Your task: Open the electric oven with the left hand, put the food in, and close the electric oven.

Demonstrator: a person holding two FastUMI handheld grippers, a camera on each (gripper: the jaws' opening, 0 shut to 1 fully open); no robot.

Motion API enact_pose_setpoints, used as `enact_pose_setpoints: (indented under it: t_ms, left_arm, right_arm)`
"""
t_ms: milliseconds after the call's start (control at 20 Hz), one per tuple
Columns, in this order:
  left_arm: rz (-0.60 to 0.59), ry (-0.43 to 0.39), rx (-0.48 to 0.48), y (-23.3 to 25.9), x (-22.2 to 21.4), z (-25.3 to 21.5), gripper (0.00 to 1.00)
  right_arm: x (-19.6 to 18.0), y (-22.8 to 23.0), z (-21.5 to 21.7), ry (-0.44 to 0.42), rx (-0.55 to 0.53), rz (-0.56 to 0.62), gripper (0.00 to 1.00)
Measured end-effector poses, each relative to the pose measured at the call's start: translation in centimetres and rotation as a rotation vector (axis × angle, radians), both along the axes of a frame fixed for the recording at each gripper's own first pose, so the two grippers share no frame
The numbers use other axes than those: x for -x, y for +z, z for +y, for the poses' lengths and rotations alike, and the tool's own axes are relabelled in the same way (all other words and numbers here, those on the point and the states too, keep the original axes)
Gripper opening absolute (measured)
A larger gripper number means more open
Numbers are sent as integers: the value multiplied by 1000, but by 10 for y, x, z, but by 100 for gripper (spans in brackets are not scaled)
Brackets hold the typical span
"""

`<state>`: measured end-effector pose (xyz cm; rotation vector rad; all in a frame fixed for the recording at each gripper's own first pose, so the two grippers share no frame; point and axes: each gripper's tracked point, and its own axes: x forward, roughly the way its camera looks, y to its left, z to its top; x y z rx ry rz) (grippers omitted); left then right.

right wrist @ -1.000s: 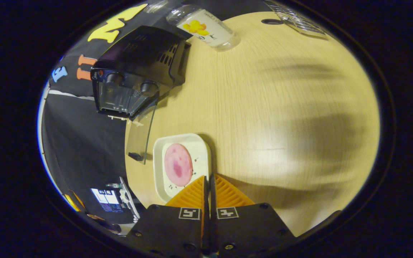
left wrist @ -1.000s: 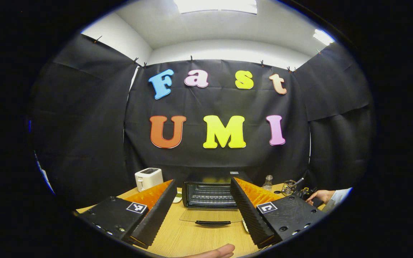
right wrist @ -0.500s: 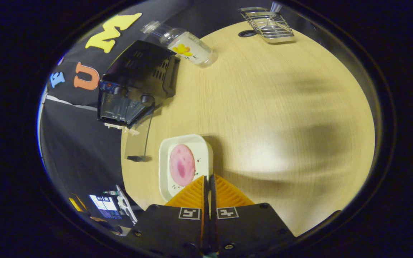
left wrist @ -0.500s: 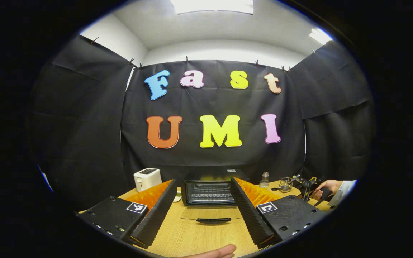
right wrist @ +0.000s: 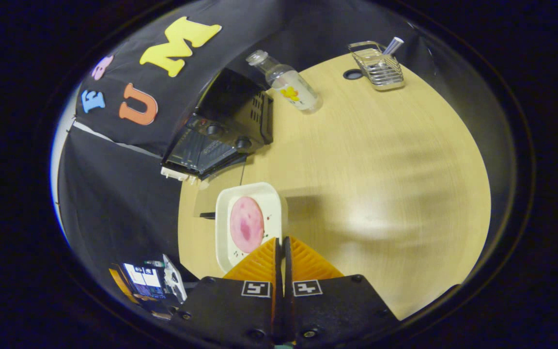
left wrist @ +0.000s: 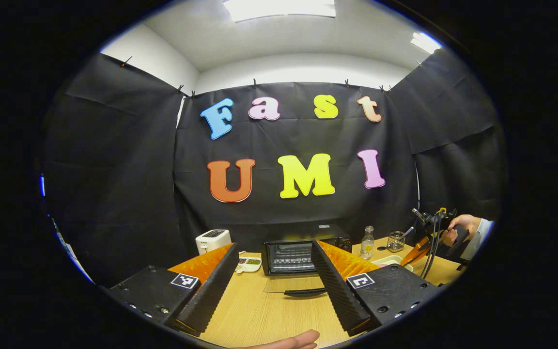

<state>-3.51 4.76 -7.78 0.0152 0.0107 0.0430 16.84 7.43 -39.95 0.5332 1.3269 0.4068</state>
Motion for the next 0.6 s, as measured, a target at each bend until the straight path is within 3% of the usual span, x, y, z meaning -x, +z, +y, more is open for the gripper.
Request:
enact_pose_setpoints:
  t_ms: [250,400,600]
  left_arm:
    - [-17,5,4,0,11,12,95]
    - [-20,47,-8,-2,17,30,94]
    - [-14,56,7,-9,18,41,94]
  right_arm:
    - [4,19,30,2,-84,3,1]
    - [2,24,45,-2,-108,8,1]
    - [-6,28,69,-53,-146,47,4]
